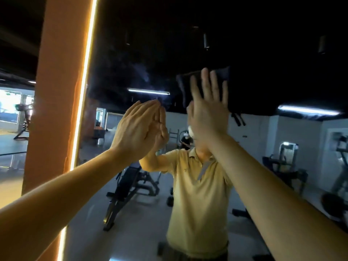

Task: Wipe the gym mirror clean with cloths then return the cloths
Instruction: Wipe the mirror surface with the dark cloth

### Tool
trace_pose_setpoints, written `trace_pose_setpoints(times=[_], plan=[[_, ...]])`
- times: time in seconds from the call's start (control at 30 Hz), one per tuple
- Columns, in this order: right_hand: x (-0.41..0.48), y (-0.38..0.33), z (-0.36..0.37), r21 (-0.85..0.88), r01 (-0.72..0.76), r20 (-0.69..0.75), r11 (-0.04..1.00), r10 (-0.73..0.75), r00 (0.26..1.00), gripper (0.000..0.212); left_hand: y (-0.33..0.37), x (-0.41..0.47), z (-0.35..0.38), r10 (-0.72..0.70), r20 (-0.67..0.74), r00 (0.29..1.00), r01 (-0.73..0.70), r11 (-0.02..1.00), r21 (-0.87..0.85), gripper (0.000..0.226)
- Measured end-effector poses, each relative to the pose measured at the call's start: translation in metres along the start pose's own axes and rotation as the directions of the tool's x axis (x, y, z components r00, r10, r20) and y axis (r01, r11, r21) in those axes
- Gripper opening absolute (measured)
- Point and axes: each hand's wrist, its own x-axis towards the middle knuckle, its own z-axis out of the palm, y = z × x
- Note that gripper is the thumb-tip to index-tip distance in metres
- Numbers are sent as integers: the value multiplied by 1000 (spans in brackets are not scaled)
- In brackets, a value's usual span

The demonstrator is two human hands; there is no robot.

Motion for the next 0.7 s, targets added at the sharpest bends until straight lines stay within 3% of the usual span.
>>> trace_pose_setpoints(times=[0.07, 0.1, 0.17, 0.2, 0.23, 0.3, 0.37, 0.43, 0.5, 0.57, 0.63, 0.7], plan=[[-37, -31, 10, 26, 226, 99, 974, -228, 969, 67, 3, -14, 3, -52, -174, 983, 40, 997, -70, 34], [-59, -41, 14, 50, 358, 162, 932, -362, 918, 67, 5, -22, 4, -75, -205, 976, 56, 994, -97, 31], [-99, -42, 13, 105, 592, 279, 799, -595, 754, 64, 8, -34, 7, -80, -190, 979, 62, 993, -97, 30], [-109, -30, 11, 121, 643, 313, 757, -643, 699, 65, 8, -39, 8, -60, -158, 986, 48, 995, -82, 32], [-109, -14, 7, 116, 635, 320, 764, -634, 704, 65, 10, -42, 8, -34, -111, 993, 27, 997, -66, 38], [-89, 18, -2, 23, 465, 254, 885, -455, 853, 65, 13, -45, 7, 24, 21, 999, -23, 999, -24, 54], [-53, 44, -12, -62, 132, 128, 989, -124, 984, 65, 14, -46, 4, 58, 103, 993, -60, 998, 24, 61], [-20, 46, -18, -60, -142, 38, 988, 144, 989, 65, 10, -48, 2, 53, 139, 989, -58, 998, 35, 64], [-5, 19, -11, -35, -205, -9, 978, 205, 979, 65, 6, -51, -1, 34, 102, 994, -36, 999, 14, 62], [-20, -19, 6, -1, -58, 2, 998, 58, 998, 64, 3, -56, 0, -2, -12, 1000, 1, 998, -57, 57], [-68, -55, 24, 33, 230, 67, 973, -232, 970, 62, -1, -63, 1, -29, -90, 996, 19, 993, -116, 54], [-132, -70, 28, 119, 517, 221, 848, -530, 819, 65, -6, -71, 6, -37, -78, 996, 28, 992, -122, 43]])
